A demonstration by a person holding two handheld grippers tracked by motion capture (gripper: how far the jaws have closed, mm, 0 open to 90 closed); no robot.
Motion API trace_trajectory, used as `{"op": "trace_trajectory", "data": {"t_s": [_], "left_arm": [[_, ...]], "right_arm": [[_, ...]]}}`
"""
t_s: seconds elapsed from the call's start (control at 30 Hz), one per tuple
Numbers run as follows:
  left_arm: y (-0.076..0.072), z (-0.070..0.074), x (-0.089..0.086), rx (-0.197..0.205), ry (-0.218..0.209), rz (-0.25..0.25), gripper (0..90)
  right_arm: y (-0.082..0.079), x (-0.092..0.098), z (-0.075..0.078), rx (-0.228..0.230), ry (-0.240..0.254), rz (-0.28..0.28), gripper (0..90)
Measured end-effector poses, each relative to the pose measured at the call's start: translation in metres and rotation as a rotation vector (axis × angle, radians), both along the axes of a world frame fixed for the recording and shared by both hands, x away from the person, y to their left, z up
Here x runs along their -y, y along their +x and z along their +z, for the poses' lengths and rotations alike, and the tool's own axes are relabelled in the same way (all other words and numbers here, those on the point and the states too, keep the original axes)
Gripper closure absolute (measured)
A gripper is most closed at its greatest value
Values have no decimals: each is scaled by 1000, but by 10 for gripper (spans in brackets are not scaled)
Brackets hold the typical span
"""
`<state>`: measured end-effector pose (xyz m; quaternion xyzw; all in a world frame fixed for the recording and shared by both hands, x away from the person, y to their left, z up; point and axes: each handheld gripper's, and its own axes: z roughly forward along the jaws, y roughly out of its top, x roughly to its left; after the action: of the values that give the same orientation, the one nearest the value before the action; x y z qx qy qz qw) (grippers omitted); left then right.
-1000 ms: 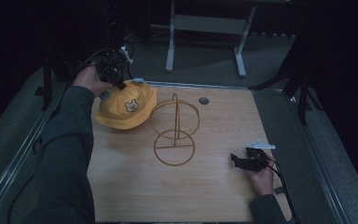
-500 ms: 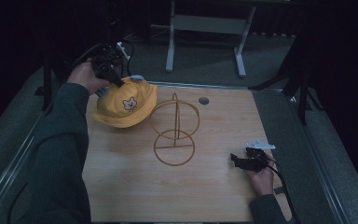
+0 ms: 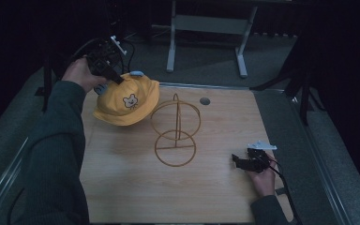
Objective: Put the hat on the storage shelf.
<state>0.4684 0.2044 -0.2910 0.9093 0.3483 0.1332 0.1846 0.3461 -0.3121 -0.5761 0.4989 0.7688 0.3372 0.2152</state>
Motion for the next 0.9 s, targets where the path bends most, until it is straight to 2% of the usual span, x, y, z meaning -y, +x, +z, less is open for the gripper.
{"op": "trace_trajectory", "data": {"t_s": [0.43, 0.9], "left_arm": [[-7, 9, -7, 11, -15, -21, 845], [-13, 18, -8, -4, -50, -54, 844]], "right_arm": [[0, 0, 0, 0, 0, 0, 219], [0, 0, 0, -2, 0, -2, 219]]}}
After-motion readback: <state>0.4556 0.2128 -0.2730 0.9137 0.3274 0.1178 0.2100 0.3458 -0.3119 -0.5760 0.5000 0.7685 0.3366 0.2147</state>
